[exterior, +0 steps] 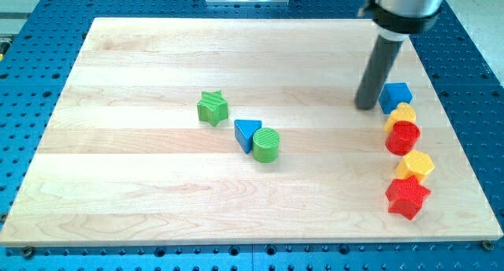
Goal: Move the blue triangle to the top of the blue cube
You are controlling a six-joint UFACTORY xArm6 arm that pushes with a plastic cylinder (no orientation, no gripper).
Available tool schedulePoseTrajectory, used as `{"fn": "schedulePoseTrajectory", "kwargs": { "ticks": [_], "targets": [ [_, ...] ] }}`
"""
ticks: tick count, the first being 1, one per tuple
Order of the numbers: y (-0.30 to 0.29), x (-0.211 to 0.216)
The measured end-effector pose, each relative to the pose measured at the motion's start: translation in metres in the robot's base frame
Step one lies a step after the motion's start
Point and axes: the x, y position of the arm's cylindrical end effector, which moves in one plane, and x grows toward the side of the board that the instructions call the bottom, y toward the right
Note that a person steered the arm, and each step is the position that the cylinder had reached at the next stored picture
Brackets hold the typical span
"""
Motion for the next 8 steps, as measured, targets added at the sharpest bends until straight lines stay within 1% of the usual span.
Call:
{"fn": "schedulePoseTrajectory", "kwargs": {
  "ticks": [1, 2, 3, 4, 5, 6, 7, 8],
  "targets": [
    [-0.069, 0.024],
    [-0.076, 0.091],
    [-0.121, 0.118],
    [-0.175, 0.097],
    [-0.204, 0.052],
    [-0.181, 0.047],
    [-0.180, 0.008],
    [-0.165, -0.019]
  ]
}}
